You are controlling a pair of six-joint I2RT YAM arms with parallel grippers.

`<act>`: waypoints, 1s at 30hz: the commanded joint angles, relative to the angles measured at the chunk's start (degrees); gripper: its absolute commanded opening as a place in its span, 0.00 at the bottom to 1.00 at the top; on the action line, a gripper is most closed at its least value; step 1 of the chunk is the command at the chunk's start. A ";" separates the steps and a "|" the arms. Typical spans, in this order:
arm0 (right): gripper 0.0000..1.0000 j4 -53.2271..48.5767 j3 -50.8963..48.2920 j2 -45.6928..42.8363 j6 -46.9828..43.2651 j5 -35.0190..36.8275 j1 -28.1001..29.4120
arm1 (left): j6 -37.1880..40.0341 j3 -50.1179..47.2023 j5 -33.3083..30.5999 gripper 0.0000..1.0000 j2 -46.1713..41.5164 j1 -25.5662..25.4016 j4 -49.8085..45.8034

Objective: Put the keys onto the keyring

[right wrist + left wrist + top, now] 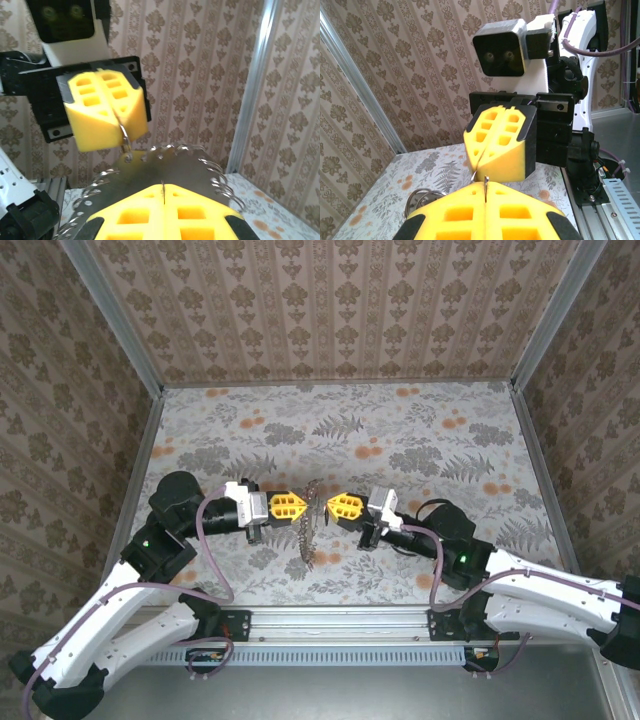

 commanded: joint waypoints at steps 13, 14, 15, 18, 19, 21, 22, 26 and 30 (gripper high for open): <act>0.00 9.92 -0.30 0.04 -10.01 -7.76 1.18 | -14.69 0.71 16.19 0.00 1.96 8.05 14.12; 0.00 10.55 -0.46 0.14 -10.18 -7.93 1.18 | -16.01 0.78 17.16 0.00 2.69 8.79 15.58; 0.00 11.09 -0.59 0.28 -10.27 -7.84 1.18 | -17.07 0.97 18.07 0.00 3.33 9.21 16.49; 0.00 12.75 -1.16 0.93 -10.33 -5.90 1.22 | -18.81 1.55 20.22 0.00 5.23 9.63 17.80; 0.00 13.56 -1.33 1.25 -10.47 -5.26 1.27 | -19.21 1.67 20.61 0.00 5.65 9.71 18.20; 0.00 14.46 -0.98 1.83 -10.61 -4.26 1.40 | -19.89 1.43 21.15 0.00 6.36 9.81 19.05; 0.00 14.31 -0.65 2.20 -11.18 -3.54 1.73 | -20.04 1.44 21.29 0.00 6.57 9.87 19.37; 0.00 14.52 -0.60 2.91 -14.16 2.73 3.49 | -20.59 1.09 21.93 0.00 7.01 10.05 21.00; 0.00 15.61 -0.34 3.72 -15.83 5.44 4.80 | -21.80 0.25 22.19 0.00 7.11 10.49 23.28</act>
